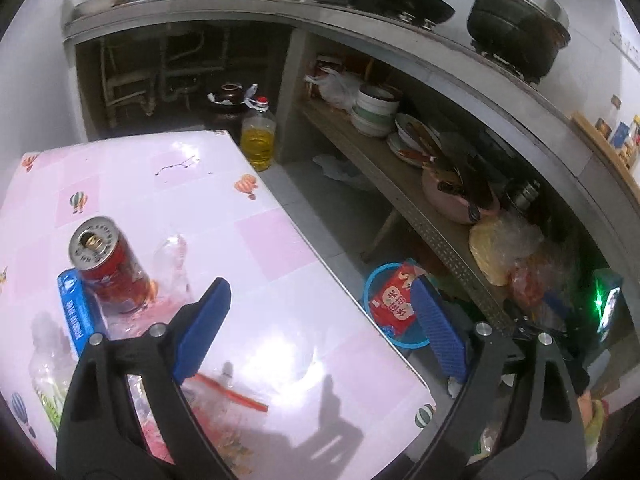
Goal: Collect trash
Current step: 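Move both tools back to the table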
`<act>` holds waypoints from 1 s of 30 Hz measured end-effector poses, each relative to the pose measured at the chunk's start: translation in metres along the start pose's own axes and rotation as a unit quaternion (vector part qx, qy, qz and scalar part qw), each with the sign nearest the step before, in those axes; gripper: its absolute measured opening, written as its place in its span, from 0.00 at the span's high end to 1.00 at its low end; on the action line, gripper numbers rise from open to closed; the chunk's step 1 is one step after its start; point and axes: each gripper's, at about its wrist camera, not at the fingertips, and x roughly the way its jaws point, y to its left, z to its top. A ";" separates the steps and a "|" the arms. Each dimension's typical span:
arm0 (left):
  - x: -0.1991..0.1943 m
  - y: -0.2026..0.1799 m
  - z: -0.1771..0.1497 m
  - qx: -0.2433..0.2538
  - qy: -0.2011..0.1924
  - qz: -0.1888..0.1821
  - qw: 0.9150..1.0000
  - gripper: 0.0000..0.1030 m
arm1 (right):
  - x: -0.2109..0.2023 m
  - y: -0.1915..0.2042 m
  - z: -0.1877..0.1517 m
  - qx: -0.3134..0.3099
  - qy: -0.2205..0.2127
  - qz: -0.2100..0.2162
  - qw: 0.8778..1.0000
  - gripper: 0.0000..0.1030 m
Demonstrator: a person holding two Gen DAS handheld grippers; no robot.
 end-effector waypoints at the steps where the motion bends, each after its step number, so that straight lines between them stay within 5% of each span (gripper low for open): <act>1: -0.002 0.003 -0.002 -0.004 -0.001 0.000 1.000 0.14 | -0.005 0.004 0.003 -0.017 -0.004 -0.003 1.000 0.06; 17: -0.048 0.051 -0.023 -0.052 -0.055 0.006 0.997 0.08 | -0.044 0.049 0.018 -0.058 -0.063 0.089 0.992 0.06; 30: -0.089 0.108 -0.068 -0.085 -0.065 0.044 0.993 0.08 | -0.047 0.105 0.029 -0.059 -0.049 0.194 0.978 0.06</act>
